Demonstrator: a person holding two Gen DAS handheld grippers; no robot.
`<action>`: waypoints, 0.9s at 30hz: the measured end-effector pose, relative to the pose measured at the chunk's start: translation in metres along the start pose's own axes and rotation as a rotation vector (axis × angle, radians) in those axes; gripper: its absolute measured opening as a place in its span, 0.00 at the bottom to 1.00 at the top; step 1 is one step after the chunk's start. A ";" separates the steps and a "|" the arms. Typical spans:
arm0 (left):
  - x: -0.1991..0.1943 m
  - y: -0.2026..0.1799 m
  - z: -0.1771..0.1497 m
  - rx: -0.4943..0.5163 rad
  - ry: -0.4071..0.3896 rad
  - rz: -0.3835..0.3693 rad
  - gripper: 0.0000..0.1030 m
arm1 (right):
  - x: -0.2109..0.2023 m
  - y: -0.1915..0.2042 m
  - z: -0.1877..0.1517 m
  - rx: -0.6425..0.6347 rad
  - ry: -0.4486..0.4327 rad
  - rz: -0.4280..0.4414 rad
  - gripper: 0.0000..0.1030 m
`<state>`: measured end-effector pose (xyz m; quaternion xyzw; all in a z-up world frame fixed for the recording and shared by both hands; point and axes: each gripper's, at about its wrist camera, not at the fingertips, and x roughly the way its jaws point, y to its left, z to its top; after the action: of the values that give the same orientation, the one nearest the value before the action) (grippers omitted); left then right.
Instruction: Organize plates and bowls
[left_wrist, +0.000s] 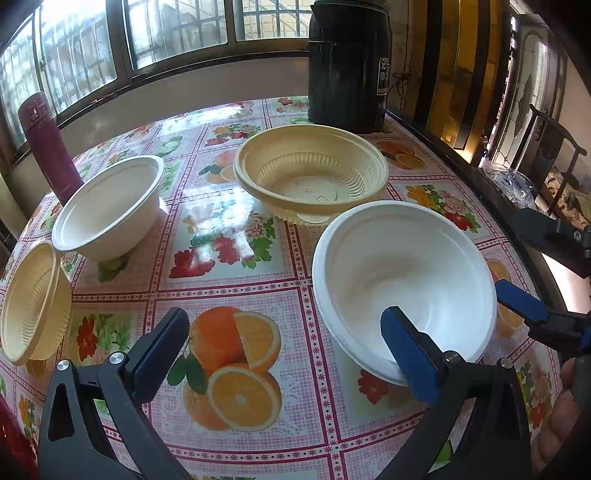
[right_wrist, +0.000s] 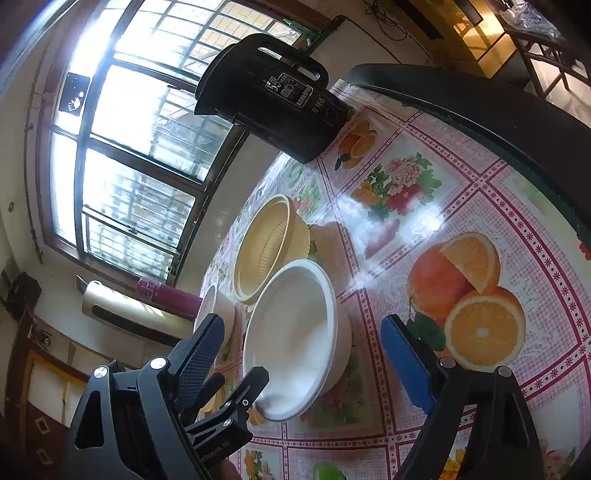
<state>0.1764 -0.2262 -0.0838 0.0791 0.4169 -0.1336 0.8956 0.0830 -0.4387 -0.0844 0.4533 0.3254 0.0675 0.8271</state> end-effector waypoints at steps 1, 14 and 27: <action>0.000 -0.001 0.000 0.003 -0.001 -0.002 1.00 | 0.000 0.000 0.000 0.000 0.002 0.003 0.86; 0.008 -0.015 0.005 0.036 0.003 -0.013 1.00 | -0.001 -0.001 0.000 0.005 -0.019 -0.022 0.85; 0.015 -0.006 0.002 -0.007 0.034 -0.067 0.93 | 0.014 -0.003 -0.003 -0.030 0.011 -0.090 0.52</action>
<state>0.1857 -0.2350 -0.0940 0.0644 0.4350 -0.1606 0.8837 0.0918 -0.4323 -0.0950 0.4252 0.3491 0.0375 0.8342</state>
